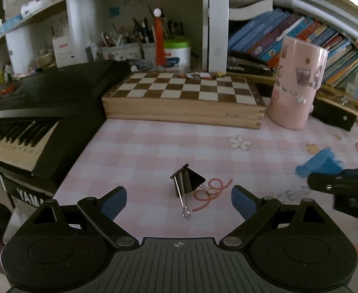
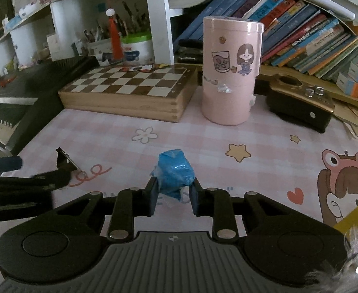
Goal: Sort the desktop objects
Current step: 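Grasp the blue plastic item with the right tool while the left tool grasps the black binder clip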
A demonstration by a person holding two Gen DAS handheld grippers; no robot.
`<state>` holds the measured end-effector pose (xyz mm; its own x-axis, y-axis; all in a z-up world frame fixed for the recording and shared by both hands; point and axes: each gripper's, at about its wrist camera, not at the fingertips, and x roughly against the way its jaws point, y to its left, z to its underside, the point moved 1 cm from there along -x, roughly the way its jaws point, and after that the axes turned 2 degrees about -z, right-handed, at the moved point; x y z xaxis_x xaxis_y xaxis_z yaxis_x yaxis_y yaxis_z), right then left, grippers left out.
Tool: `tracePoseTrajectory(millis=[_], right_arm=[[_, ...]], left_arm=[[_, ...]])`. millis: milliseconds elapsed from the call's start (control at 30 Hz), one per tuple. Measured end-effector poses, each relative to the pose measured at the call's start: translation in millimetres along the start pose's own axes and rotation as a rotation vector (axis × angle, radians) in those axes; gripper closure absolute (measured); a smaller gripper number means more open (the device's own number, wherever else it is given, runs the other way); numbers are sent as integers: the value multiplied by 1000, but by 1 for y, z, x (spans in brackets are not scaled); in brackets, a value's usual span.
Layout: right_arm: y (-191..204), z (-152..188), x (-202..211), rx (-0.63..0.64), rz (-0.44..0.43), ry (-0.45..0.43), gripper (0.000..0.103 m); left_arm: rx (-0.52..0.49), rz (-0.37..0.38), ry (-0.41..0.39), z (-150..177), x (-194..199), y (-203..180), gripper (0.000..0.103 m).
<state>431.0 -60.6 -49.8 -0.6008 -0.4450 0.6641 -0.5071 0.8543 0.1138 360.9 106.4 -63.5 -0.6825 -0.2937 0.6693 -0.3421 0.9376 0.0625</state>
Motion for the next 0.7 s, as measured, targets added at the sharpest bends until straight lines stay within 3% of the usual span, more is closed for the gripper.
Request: tracePoseTrajectory(millis=[200, 300, 400, 467, 500, 700], right_arm=[[0, 1, 6, -5, -11, 1, 78], [0, 2, 8, -3, -18, 2, 78], [0, 3, 8, -7, -19, 6, 78], [0, 3, 8, -8, -19, 9, 78], [-1, 3, 8, -8, -18, 9, 78], [0, 5, 13, -4, -17, 1, 78]], left_arm=[[-7, -16, 4, -1, -17, -7, 10], [21, -4, 10, -5, -26, -7, 23], [40, -2, 18, -6, -33, -6, 43], [39, 7, 27, -5, -36, -6, 67], [39, 16, 33, -4, -37, -5, 73], [37, 51, 12, -4, -20, -2, 86]])
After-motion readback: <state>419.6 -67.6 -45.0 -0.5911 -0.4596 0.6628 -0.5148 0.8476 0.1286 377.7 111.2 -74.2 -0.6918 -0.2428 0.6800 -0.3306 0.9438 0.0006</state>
